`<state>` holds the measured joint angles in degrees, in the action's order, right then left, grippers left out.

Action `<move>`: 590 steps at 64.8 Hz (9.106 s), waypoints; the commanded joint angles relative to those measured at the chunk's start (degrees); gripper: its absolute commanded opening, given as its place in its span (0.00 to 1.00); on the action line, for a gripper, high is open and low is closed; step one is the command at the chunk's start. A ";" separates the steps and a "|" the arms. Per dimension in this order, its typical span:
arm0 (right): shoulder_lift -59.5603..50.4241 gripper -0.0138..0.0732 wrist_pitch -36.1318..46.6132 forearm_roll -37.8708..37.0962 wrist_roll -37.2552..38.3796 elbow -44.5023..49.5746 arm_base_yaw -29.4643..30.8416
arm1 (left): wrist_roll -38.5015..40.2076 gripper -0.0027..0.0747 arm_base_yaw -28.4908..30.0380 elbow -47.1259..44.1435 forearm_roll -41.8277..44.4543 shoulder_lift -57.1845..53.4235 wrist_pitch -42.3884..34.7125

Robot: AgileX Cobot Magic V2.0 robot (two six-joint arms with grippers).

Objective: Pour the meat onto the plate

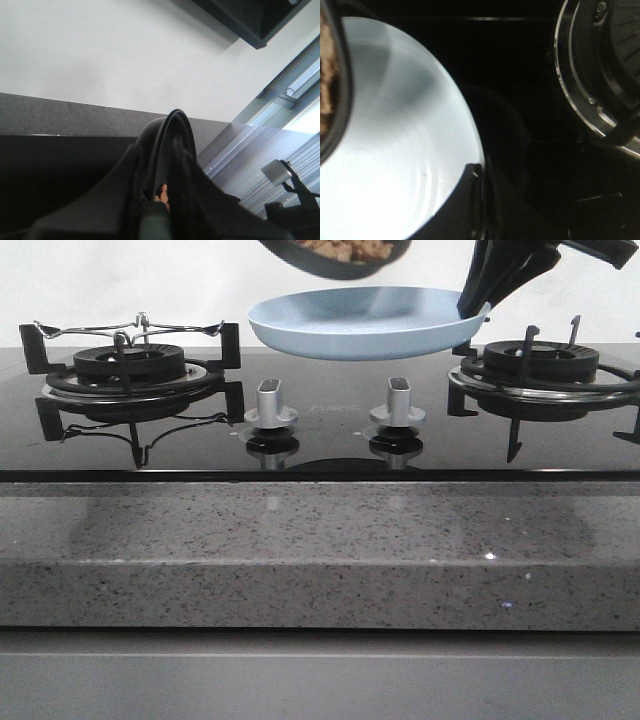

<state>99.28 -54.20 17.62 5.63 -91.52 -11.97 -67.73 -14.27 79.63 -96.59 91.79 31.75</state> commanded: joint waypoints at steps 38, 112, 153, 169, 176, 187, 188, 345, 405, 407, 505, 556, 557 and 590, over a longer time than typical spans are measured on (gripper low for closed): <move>-3.32 0.08 2.77 1.25 -0.36 -1.49 0.37 | -16.18 0.01 -5.30 7.96 7.37 -3.01 0.29; -3.32 0.08 2.77 1.25 -0.36 -1.49 0.37 | -45.79 0.01 -5.30 10.77 10.90 -3.01 11.62; -3.32 0.08 2.77 1.25 -0.36 -1.49 0.37 | -48.87 0.01 -5.30 10.77 10.79 -3.01 12.44; -3.32 0.08 2.77 1.25 -0.36 -1.49 0.37 | -38.01 0.01 -5.30 10.77 10.58 -3.01 10.43; -3.32 0.08 2.77 1.25 -0.36 -1.49 0.37 | -31.33 0.01 -5.30 10.77 10.08 -3.01 7.93; -3.32 0.08 2.77 1.25 -0.36 -1.49 0.37 | -23.79 0.01 -5.30 10.77 7.05 -3.01 2.56; -3.32 0.08 2.77 1.25 -0.36 -1.49 0.37 | -22.91 0.01 -5.30 10.77 7.05 -3.01 2.05; -3.32 0.08 2.78 1.25 -0.36 -1.49 0.37 | 17.54 0.10 28.05 -2.50 -10.15 9.82 11.81; -3.32 0.08 2.78 1.25 -0.36 -1.49 0.37 | 17.96 0.57 34.44 -2.30 15.51 0.51 10.15; -3.32 0.08 2.78 1.25 -0.36 -1.49 0.37 | 18.07 0.57 34.99 -2.30 17.47 -0.61 9.63; 13.49 0.08 0.31 3.03 -2.14 -21.66 0.37 | 56.00 0.56 13.62 -25.91 83.81 -42.77 5.41; 13.71 0.63 -8.72 -7.12 -2.14 -31.95 -0.32 | 56.00 0.56 13.62 -25.91 85.43 -42.77 4.33; 13.01 0.63 -8.97 -7.95 -2.14 -31.70 -0.56 | 56.00 0.56 13.62 -25.91 85.43 -42.77 4.35; -25.96 0.63 8.13 -16.24 -2.15 17.52 -3.79 | 56.60 0.56 10.69 -25.91 89.04 -42.77 6.13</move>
<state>80.68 -51.45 2.17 3.91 -78.89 -15.97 -12.33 -2.10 52.11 -8.78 49.51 40.50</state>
